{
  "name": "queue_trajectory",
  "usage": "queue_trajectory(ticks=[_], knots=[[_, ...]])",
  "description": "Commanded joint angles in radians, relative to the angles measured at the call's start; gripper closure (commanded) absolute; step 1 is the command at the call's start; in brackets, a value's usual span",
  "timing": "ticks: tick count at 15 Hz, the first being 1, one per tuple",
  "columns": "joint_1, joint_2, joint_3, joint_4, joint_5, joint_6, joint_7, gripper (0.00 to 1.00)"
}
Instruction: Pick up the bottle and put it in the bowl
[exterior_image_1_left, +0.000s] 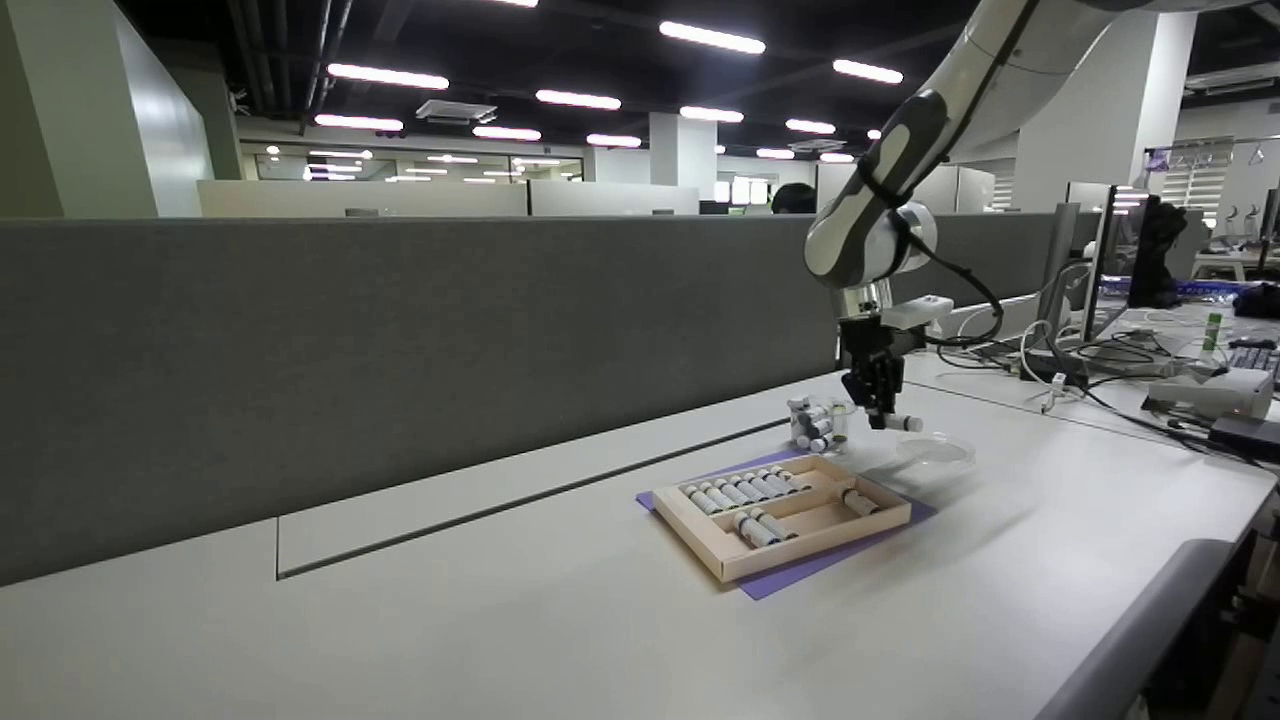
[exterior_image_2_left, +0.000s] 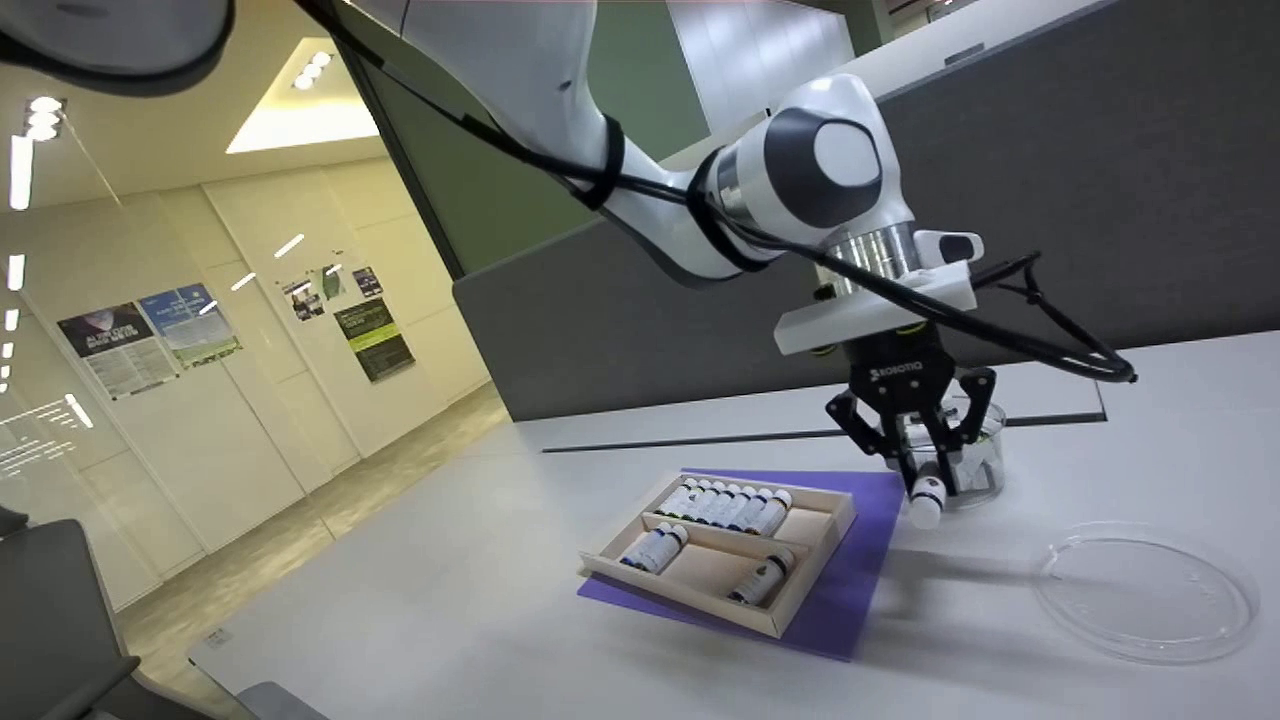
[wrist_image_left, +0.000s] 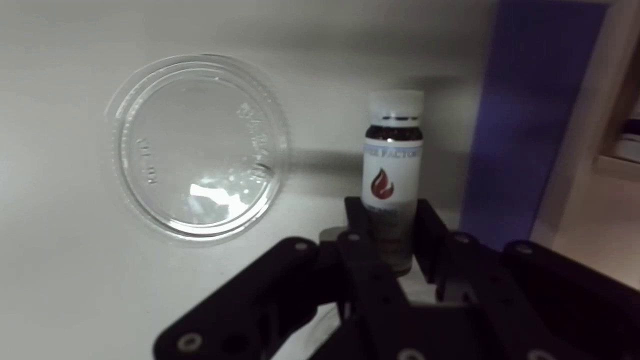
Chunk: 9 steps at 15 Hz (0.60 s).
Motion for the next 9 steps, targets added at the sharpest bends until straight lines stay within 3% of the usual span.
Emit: queue_trajectory(ticks=[1, 9], knots=[[0.014, -0.012, 0.032, 0.048, 0.055, -0.109, 0.1, 0.95], [0.054, 0.026, 0.082, 0.07, 0.107, -0.15, 0.117, 0.95]])
